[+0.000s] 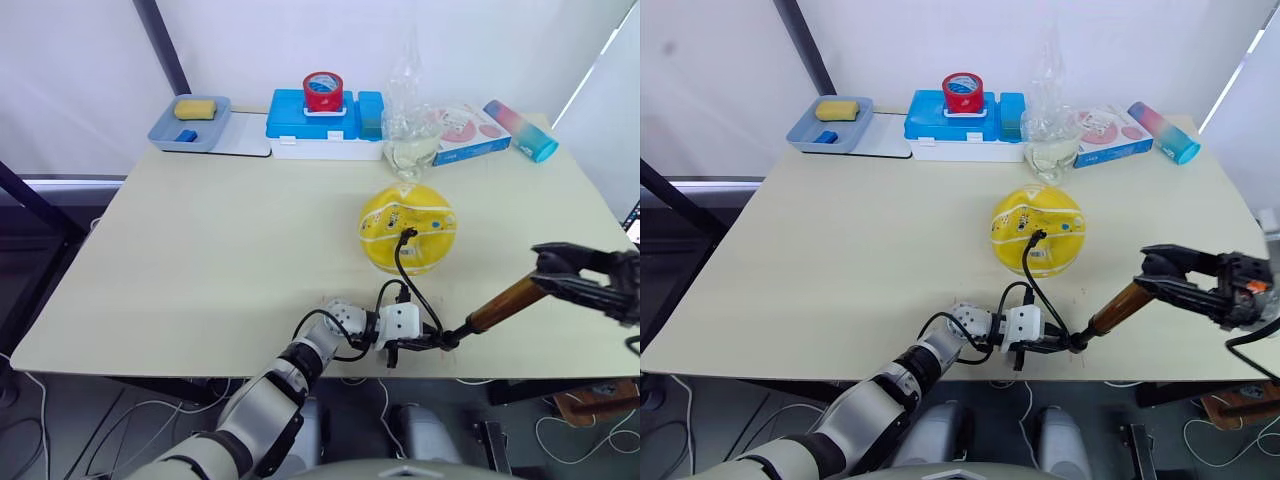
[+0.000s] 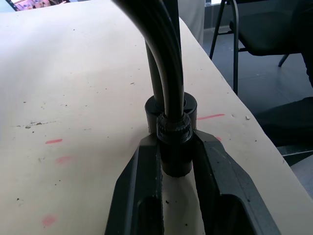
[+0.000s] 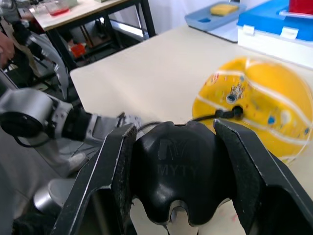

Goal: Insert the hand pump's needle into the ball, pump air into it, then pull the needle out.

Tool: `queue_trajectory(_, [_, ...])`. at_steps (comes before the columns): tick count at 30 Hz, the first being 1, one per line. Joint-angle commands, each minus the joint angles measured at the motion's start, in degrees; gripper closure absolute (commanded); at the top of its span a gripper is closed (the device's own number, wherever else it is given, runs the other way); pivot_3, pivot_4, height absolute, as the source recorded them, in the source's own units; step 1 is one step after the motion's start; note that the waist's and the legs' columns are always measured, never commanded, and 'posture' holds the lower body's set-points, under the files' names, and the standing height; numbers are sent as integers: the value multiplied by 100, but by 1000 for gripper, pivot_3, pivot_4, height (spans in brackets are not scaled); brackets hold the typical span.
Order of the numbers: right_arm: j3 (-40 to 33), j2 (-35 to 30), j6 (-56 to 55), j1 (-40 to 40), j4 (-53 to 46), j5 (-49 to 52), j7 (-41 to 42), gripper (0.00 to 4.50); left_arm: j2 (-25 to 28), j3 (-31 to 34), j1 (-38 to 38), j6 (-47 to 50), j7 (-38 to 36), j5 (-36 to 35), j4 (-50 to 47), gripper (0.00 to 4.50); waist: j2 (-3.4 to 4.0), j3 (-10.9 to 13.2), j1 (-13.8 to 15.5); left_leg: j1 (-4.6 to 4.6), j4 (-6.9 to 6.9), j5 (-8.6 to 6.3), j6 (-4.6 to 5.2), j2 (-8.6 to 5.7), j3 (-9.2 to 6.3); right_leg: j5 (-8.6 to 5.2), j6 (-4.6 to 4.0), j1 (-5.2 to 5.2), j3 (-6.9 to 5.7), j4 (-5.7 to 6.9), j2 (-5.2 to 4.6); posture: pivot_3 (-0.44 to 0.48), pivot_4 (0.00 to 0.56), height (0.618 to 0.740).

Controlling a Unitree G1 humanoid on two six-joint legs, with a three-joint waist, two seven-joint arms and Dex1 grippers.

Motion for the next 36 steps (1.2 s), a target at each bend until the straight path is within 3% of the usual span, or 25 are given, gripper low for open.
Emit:
queue_trajectory(1, [688,296,-686,266,121,-963,-91,2500,192,-89,185,313,10,294,360,4122,-2,-6,0,2,0,0,0,0,0,1,-1,1,0,0,0,0,150,739])
queue_trajectory(7, [1127,619,-1349,232,256,-1503,-261,2500,188,-79,195,320,20,296,352,4122,3,-9,2,2,0,0,0,-1,0,11,-18,1,-2,0,-1,0,150,739])
queue_trajectory(11, [776,532,-1085,132,92,-922,-231,2500,182,-83,170,317,34,309,374,4122,3,-8,2,4,0,0,0,0,0,13,-18,2,-3,0,-2,0,150,739])
queue_trajectory(26, [-1264,-796,661,-905,350,1459,-371,2500,180,-98,136,287,20,339,450,4122,35,11,10,-3,1,0,0,-3,7,18,-16,-1,-6,-4,-14,0,150,739])
queue_trajectory(31, [-1495,-1233,1003,-1100,567,1480,-182,2500,190,-97,139,277,22,345,462,4122,35,12,10,-4,0,0,0,-2,8,19,-15,-2,-10,-6,-17,0,150,739])
queue_trajectory(36, [-1186,-1076,1134,-1197,460,1526,-177,2500,188,-102,144,279,17,345,456,4122,40,15,11,-9,0,0,0,-2,13,19,-14,-3,-9,-6,-20,0,150,739])
